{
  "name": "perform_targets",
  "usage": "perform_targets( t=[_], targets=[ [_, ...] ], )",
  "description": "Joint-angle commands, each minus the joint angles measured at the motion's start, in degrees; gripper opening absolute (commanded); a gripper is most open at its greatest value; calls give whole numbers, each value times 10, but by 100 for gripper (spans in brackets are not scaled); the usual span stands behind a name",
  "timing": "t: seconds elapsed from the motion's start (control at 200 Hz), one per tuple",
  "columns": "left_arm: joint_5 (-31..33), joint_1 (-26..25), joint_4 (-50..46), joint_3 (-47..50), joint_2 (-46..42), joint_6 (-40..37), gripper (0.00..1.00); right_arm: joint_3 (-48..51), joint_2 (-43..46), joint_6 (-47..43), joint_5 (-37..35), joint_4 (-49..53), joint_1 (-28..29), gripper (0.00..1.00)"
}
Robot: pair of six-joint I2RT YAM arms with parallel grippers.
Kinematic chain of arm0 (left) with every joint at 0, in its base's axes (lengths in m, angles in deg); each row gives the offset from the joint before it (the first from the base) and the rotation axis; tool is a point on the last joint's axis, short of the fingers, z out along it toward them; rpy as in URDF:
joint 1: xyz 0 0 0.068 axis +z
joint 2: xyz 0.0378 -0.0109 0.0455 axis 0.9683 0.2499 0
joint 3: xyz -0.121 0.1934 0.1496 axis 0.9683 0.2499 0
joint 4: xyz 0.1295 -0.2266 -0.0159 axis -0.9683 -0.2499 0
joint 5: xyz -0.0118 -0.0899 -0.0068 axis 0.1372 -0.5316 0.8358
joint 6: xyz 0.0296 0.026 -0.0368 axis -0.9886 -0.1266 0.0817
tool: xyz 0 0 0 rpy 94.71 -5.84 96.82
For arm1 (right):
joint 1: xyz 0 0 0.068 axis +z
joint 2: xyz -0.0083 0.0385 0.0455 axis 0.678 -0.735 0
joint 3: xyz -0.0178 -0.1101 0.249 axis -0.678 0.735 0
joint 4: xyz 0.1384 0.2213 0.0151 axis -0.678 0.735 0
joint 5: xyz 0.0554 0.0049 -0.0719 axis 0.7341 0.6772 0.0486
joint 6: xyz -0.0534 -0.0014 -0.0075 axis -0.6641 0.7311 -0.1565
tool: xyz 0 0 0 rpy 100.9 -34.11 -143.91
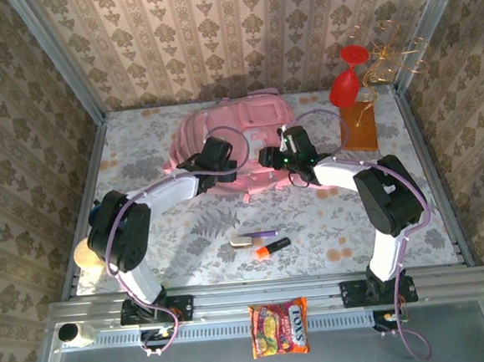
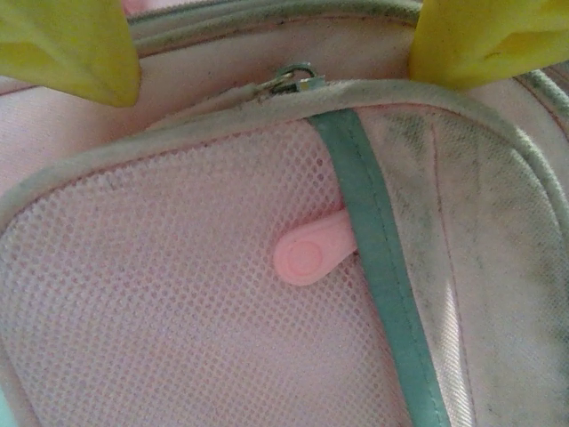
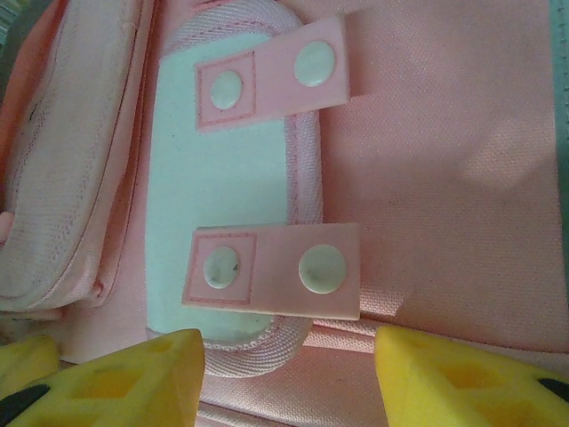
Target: Pack books, pencil case, and school supplies into a backpack
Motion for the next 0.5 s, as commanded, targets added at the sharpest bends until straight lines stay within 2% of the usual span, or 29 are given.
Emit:
perform_targets(
  t=[0.0, 0.195, 0.5],
  targets=[
    [67, -12, 10, -27, 18, 2, 80, 15, -24, 9, 19, -7, -6, 56],
    [142, -18, 47, -26, 35, 10, 80, 17, -32, 3, 19, -6, -8, 56],
    [166, -3, 96, -8, 3, 3, 61, 33, -35, -9, -5, 7, -21, 56]
  ],
)
